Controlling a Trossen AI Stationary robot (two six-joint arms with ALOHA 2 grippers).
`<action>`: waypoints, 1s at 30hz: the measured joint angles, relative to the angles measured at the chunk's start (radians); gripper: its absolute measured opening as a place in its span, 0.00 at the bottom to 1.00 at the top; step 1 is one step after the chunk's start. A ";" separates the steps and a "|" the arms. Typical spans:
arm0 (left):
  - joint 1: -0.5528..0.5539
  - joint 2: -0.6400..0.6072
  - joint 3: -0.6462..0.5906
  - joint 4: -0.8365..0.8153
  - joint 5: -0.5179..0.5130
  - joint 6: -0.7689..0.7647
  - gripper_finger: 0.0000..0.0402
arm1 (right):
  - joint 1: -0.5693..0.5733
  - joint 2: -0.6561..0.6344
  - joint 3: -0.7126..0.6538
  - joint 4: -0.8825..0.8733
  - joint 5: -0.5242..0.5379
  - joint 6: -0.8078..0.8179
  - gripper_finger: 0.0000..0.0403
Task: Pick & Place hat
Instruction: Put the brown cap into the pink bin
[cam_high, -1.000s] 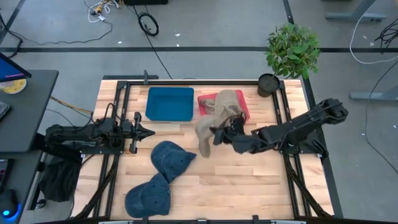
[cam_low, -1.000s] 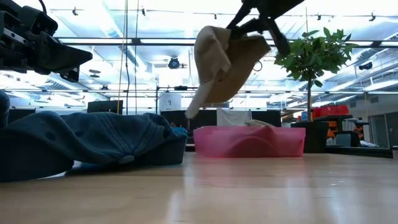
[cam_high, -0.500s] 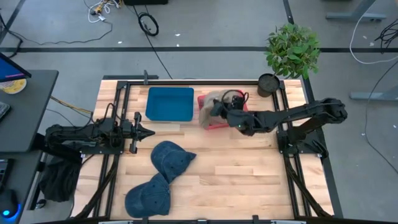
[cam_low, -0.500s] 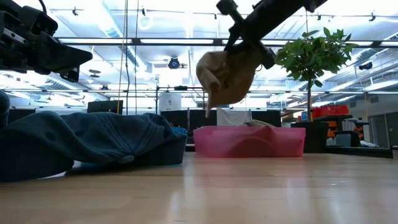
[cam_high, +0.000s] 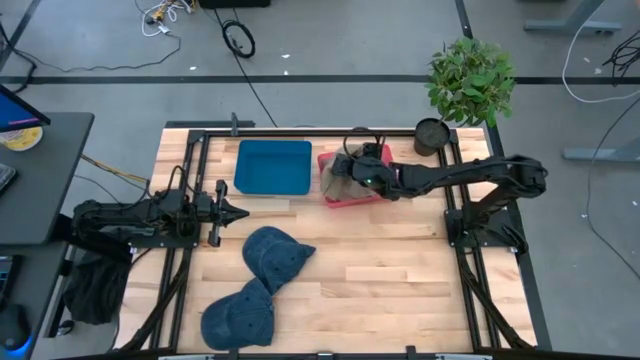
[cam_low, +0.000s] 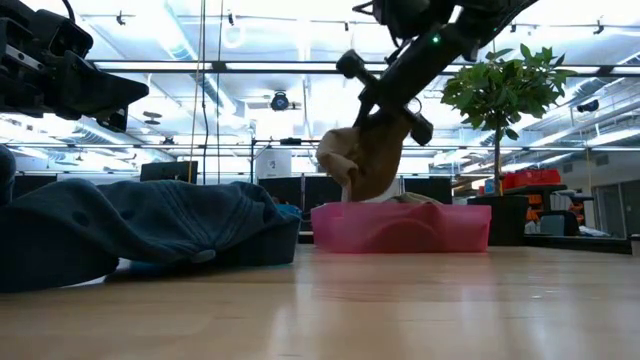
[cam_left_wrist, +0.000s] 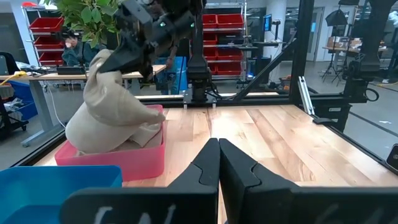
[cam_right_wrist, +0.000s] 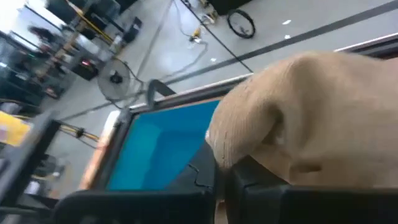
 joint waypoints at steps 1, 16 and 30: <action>0.000 0.000 0.000 0.000 0.000 0.000 0.01 | -0.003 0.006 0.000 -0.001 -0.002 -0.002 0.02; 0.000 0.000 0.000 0.000 0.000 0.000 0.01 | 0.041 -0.012 0.000 -0.543 -0.161 0.147 0.02; 0.000 0.000 0.000 0.000 0.000 0.000 0.01 | -0.040 -0.012 -0.001 -0.386 -0.255 -0.129 0.03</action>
